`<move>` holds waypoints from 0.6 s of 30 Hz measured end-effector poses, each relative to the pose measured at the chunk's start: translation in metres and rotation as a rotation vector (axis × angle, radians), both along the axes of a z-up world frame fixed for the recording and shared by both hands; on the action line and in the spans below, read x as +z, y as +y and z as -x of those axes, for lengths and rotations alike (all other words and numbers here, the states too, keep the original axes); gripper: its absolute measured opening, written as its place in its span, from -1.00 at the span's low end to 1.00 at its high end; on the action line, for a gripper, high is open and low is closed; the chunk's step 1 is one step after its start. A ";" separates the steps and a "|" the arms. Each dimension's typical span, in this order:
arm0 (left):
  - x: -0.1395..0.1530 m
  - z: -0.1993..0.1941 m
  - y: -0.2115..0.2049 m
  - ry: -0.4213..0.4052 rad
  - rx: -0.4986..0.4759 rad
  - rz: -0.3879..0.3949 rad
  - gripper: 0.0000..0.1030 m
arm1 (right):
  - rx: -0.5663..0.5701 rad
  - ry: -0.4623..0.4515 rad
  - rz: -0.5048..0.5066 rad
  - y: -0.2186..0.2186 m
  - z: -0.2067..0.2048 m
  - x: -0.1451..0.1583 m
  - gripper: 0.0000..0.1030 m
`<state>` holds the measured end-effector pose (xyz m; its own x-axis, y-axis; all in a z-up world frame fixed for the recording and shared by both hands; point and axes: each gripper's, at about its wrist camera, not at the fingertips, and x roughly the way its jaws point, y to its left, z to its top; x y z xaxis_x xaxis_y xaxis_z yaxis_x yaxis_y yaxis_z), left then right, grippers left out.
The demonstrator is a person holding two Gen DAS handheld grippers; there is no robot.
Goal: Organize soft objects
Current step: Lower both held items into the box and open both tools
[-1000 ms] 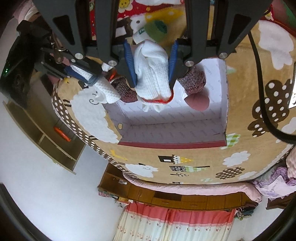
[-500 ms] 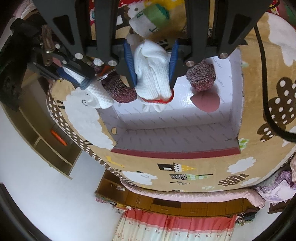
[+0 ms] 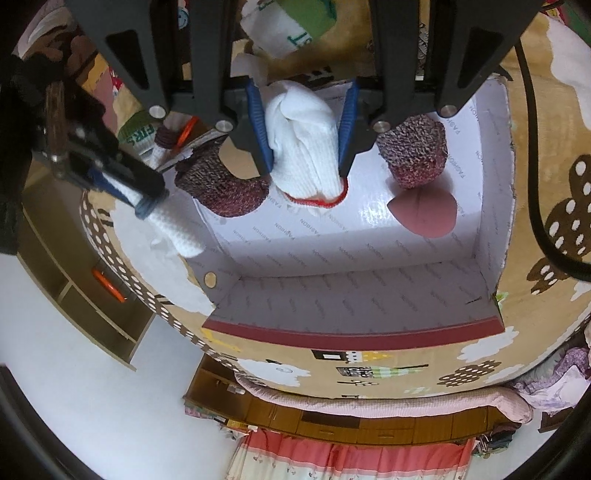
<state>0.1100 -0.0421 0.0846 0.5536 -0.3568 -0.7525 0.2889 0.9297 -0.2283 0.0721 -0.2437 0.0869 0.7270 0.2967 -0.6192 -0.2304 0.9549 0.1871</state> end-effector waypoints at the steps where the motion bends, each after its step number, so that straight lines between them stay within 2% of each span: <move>1: -0.001 0.000 0.000 0.000 0.000 -0.001 -0.32 | -0.001 -0.001 0.003 0.001 -0.002 0.000 -0.45; 11: -0.003 -0.003 -0.001 -0.001 -0.002 0.003 -0.32 | -0.009 -0.019 0.047 0.005 -0.030 0.005 -0.45; 18: -0.006 -0.008 -0.002 0.011 -0.001 0.008 -0.32 | -0.016 0.004 0.089 0.010 -0.052 -0.008 -0.45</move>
<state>0.1179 -0.0442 0.0784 0.5446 -0.3637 -0.7557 0.2872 0.9275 -0.2394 0.1238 -0.2333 0.0788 0.7289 0.2290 -0.6451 -0.2146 0.9713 0.1023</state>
